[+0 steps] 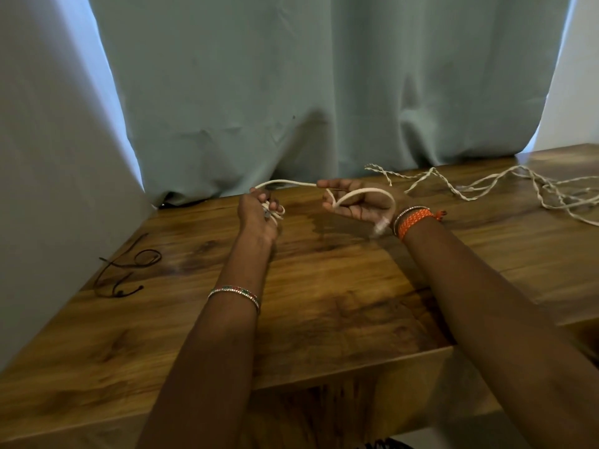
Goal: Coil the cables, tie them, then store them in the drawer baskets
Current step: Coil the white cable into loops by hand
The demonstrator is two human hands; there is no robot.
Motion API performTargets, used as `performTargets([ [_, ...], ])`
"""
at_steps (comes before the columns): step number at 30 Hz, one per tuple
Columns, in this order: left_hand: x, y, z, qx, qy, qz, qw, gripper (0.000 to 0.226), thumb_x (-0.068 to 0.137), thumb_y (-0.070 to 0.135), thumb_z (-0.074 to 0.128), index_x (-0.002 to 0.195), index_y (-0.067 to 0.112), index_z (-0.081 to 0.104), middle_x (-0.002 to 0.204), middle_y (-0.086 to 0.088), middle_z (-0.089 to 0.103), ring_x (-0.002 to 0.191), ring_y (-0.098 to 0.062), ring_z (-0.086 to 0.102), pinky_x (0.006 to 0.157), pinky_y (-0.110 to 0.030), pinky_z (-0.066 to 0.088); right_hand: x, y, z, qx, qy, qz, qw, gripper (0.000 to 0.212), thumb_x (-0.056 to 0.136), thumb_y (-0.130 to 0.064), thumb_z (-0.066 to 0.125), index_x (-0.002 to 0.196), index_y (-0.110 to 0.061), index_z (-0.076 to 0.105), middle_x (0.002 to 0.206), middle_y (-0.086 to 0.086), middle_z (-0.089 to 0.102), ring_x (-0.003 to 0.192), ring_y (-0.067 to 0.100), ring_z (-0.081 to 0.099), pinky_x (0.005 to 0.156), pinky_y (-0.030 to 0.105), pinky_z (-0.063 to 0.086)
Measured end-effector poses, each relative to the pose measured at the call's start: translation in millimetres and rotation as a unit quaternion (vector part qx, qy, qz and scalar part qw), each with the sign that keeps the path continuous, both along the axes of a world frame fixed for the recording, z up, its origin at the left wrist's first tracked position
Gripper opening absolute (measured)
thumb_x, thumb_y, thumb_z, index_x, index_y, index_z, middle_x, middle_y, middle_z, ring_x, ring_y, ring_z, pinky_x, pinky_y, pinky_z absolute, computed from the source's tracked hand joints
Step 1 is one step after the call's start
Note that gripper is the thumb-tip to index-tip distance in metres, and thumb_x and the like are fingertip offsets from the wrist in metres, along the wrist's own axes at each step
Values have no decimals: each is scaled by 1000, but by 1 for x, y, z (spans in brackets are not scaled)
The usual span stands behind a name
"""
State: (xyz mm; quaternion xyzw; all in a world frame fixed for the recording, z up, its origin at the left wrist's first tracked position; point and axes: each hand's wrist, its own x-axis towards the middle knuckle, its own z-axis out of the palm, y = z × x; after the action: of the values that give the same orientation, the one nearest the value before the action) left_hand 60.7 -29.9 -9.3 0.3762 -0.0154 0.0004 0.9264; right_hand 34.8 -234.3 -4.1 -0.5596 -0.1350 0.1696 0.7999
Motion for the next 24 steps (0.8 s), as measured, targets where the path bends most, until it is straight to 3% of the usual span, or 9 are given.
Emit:
performTargets([
  [1,1,2,-1,9,12,-8,1000,30,91,2,24,67,19,32,35,8,34,28,-8,28,39,-13,26,-1,4,-1,-21,-32,11,999,47,79,17,46,117,-5,62,96,9,71,92,18,69,88,20,37],
  [2,2,3,-2,16,21,-17,1000,31,90,2,24,67,19,33,35,8,34,28,-8,28,40,-13,26,-1,9,-3,-40,-59,6,997,47,81,21,42,117,-4,59,93,6,72,90,16,70,87,26,50],
  [5,2,7,-4,24,22,-40,999,31,89,2,24,65,19,32,35,7,34,28,-9,29,41,-11,28,-4,30,-7,-177,-143,-107,968,31,83,17,53,106,-3,61,77,6,72,70,13,70,73,26,57],
  [8,1,8,-6,21,20,-79,996,31,92,6,27,64,17,32,38,6,35,31,-10,30,41,-14,31,-5,39,-22,-425,-299,-214,827,10,78,-10,75,87,-8,71,78,6,69,65,8,63,63,24,52],
  [10,2,8,-7,23,16,-97,995,33,96,14,29,64,17,33,40,5,36,33,-11,32,43,-16,31,-6,44,-28,-457,-344,-238,785,7,77,-14,75,76,-10,70,79,4,66,65,6,58,60,24,46],
  [15,7,10,-8,67,4,-61,996,40,101,29,26,63,17,33,43,4,36,38,-12,34,44,-16,37,-20,68,-10,-445,-344,-204,801,8,87,-12,65,91,-5,67,79,0,68,66,1,60,60,8,46],
  [18,3,13,-8,122,10,-59,991,47,101,35,24,59,17,34,40,2,35,35,-13,36,43,-17,42,-25,80,-5,-404,-375,-149,821,13,83,-9,68,90,2,65,83,14,71,73,26,69,69,42,58],
  [19,2,13,-9,148,11,-47,988,46,101,34,25,59,17,35,37,2,36,33,-12,37,41,-16,41,-28,81,-4,-389,-384,-140,826,15,82,-8,70,91,3,65,84,15,70,73,29,69,68,47,58],
  [24,1,10,-9,208,11,-11,978,30,100,27,32,74,15,44,54,0,45,42,-12,43,42,-18,38,-37,77,0,-355,-336,-57,870,9,82,2,67,90,3,63,76,9,68,62,15,67,59,27,58],
])
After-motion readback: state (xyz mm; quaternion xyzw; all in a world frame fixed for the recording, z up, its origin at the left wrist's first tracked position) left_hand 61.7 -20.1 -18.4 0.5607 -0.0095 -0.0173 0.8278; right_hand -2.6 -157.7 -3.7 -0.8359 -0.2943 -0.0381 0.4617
